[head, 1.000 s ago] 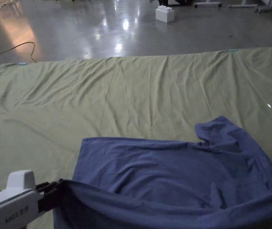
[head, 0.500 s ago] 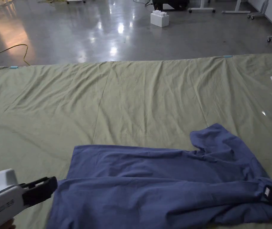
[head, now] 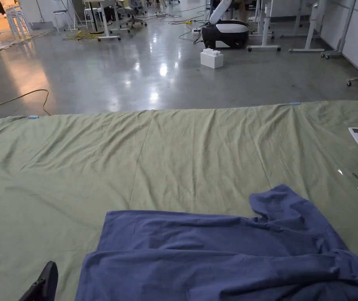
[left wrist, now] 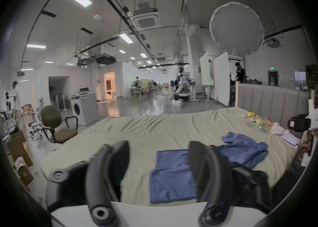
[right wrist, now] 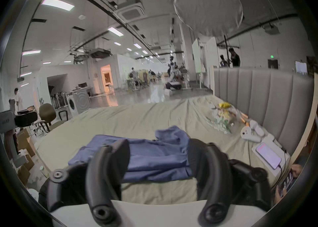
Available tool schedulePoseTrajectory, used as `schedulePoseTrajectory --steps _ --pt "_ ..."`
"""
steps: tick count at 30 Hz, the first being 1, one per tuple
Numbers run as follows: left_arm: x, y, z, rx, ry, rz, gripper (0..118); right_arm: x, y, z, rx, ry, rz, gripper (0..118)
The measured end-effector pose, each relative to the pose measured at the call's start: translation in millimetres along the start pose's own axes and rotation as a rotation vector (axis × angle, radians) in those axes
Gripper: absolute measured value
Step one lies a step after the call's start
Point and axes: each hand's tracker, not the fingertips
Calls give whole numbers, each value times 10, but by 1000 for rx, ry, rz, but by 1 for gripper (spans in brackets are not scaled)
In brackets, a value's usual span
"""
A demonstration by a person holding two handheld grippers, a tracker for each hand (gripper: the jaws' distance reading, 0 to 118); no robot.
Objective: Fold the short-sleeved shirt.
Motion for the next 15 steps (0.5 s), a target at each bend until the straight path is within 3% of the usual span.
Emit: schedulePoseTrajectory --steps 2,3,6,7,8,15 --pt "77 54 94 -10 -79 30 7 -79 54 70 30 4 26 9" --pt "91 85 100 -36 -139 49 6 -99 70 84 34 5 32 3" --pt "129 115 151 -15 -138 46 0 -130 159 134 88 26 69 0" --pt "170 131 175 -8 -140 38 0 -146 99 126 6 18 -9 0" --pt "196 137 184 2 -130 33 0 -179 170 146 105 15 97 0" --pt "97 67 5 -54 -127 110 0 -176 132 99 50 27 37 0"
